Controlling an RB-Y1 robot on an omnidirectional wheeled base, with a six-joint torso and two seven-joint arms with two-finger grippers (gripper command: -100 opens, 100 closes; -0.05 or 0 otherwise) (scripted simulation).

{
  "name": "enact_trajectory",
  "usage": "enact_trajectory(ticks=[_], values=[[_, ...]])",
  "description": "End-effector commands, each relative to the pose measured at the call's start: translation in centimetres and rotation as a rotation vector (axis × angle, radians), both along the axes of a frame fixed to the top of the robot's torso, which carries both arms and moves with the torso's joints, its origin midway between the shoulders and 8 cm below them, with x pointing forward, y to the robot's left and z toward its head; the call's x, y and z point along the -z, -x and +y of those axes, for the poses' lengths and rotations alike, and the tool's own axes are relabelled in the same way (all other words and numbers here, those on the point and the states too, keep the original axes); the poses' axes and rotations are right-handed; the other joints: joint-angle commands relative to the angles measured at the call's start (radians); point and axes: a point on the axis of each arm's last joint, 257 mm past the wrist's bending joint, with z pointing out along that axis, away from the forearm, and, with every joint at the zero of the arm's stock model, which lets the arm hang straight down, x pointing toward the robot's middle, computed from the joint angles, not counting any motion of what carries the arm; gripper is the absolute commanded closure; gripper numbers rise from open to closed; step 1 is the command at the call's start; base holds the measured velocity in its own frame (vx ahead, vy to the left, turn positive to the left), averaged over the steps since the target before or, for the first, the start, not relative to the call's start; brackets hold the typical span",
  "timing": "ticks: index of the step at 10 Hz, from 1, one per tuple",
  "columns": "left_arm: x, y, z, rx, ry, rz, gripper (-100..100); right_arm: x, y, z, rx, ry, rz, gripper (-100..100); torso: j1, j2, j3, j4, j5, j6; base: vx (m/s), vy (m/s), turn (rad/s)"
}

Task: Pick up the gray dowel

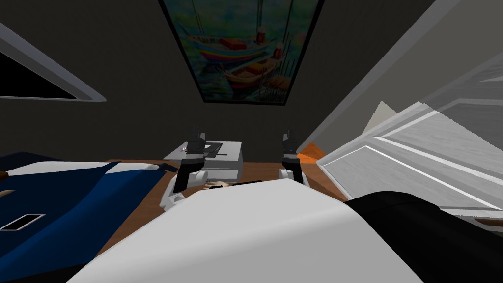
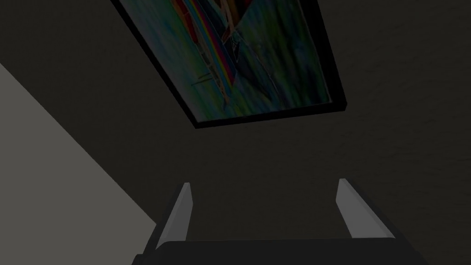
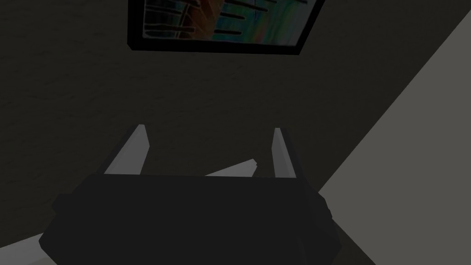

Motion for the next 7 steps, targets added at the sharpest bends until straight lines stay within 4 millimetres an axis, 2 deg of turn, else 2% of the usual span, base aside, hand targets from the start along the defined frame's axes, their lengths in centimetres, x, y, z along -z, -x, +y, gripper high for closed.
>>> enact_trajectory(ticks=[1,2,3,4,7], values=[[0.5,-0.8,0.3,-0.006,-0.003,0.038,-100,0.0,0.0,0.0,0.000,0.000,0.000,0,0.000,0.000,0.000,0.000,0.000,0.000,0.002,0.026,-0.041],[0.7,-0.9,0.3,-0.007,-0.003,0.044,-100,0.0,0.0,0.0,0.000,0.000,0.000,0,0.000,0.000,0.000,0.000,0.000,0.000,0.006,0.013,0.007],[1.4,-2.2,0.7,-0.010,-0.011,0.080,-100,0.0,0.0,0.0,0.000,0.000,0.000,0,-0.001,0.000,0.000,0.000,0.000,0.000,0.004,0.020,-0.059],[1.8,-2.4,0.8,-0.014,-0.009,0.098,-100,0.0,0.0,0.0,0.000,0.000,0.000,0,0.000,0.000,0.000,0.000,0.000,0.000,0.000,0.022,-0.050],[3.5,-5.1,1.8,-0.028,-0.020,0.181,-100,0.0,0.0,0.0,0.000,0.000,0.000,0,0.000,0.000,0.000,0.000,0.000,0.000,0.000,0.026,-0.065]])
